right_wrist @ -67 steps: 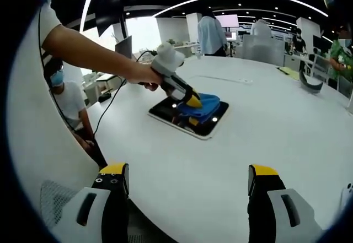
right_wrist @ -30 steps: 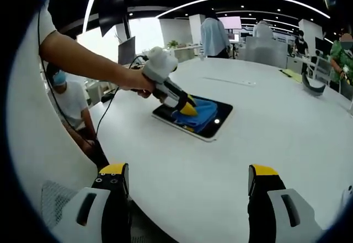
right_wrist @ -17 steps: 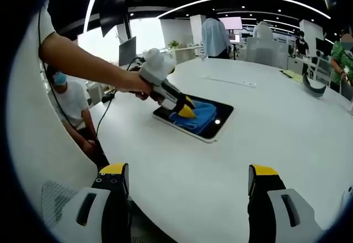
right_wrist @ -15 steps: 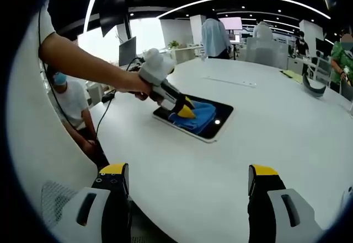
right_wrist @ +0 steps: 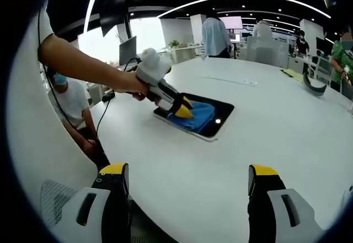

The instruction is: Wipe the mirror surface with the cleaning cloth until all visible marks leave the cleaned area.

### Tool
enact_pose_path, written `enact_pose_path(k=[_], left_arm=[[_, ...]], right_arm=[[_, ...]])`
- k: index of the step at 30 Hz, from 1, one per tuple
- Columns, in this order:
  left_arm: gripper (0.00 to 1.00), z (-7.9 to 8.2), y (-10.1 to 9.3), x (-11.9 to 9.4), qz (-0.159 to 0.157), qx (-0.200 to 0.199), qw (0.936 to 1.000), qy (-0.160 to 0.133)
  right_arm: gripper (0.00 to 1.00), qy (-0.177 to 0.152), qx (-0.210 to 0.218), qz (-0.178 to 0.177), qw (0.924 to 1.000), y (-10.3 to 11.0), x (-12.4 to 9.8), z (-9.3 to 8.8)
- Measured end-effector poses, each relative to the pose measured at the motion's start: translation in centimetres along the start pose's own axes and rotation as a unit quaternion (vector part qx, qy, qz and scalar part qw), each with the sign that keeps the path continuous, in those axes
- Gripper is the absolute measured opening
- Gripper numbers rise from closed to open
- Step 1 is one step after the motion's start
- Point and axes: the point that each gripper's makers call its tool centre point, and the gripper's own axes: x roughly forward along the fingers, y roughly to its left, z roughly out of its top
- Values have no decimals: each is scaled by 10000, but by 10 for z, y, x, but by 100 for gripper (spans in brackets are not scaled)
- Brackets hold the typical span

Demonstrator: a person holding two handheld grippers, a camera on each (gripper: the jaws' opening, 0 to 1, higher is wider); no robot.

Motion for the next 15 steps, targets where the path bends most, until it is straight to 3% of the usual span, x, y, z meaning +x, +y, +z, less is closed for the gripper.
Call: enact_pose_path(k=[15], left_arm=[[20, -2, 1, -1, -23, 59, 10000, 24]], right_arm=[[89, -16, 3, 12, 10000, 2, 0, 1]])
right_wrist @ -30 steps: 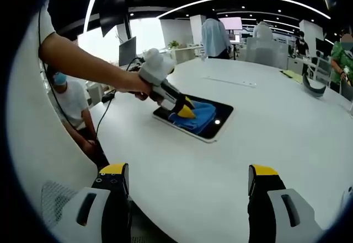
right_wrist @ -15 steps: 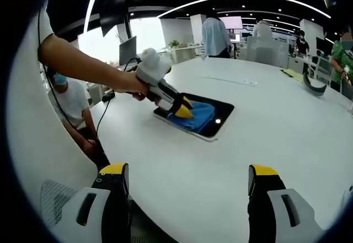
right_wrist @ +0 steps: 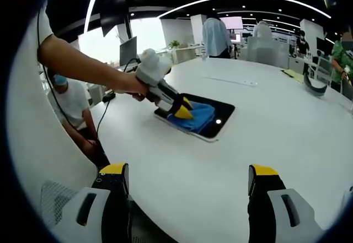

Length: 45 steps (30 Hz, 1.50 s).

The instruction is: Wipe the mirror surface with the cleaning cloth until all visible marks leave the cleaned area.

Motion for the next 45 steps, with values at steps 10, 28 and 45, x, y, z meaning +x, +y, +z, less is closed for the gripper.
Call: enact_pose_path(k=[10, 28, 45], left_arm=[[20, -6, 2, -6, -1, -18, 10000, 31], [18, -14, 10, -15, -43, -10, 10000, 51], [18, -21, 16, -22, 14, -47, 10000, 66]], right_arm=[[89, -13, -5, -11, 10000, 0, 0, 1], [89, -17, -54, 13, 10000, 2, 4, 5], [89, 2, -64, 54, 10000, 2, 6, 5]])
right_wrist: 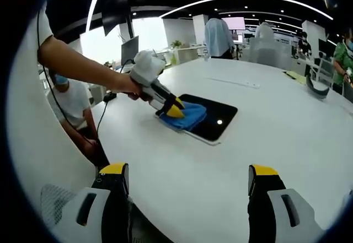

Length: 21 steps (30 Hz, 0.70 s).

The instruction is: Wipe the mirror surface with the cleaning cloth until all visible marks leave the cleaned area.

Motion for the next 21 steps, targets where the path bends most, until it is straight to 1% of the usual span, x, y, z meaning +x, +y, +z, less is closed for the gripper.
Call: enact_pose_path(k=[11, 17, 21], left_arm=[[18, -2, 2, -3, 26, -47, 10000, -19], [16, -2, 4, -3, 6, -115, 9999, -16], [16, -1, 6, -2, 28, -44, 10000, -19]], right_arm=[[89, -2, -2, 20, 10000, 0, 2, 1], [89, 5, 5, 9, 10000, 0, 2, 0], [89, 1, 21, -6, 10000, 0, 2, 0]])
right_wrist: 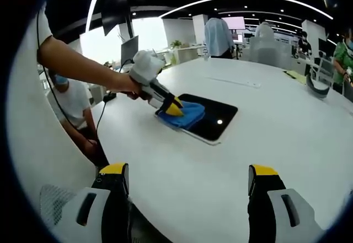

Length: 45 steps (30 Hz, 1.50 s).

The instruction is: Wipe the mirror surface with the cleaning cloth until all visible marks leave the cleaned area.

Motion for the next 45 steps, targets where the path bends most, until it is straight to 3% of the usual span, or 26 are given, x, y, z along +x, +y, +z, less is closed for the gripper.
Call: enact_pose_path(k=[45], left_arm=[[16, 10, 28, 7, 83, -112, 9999, 20]], right_arm=[[89, 5, 35, -97, 9999, 2, -4, 0]])
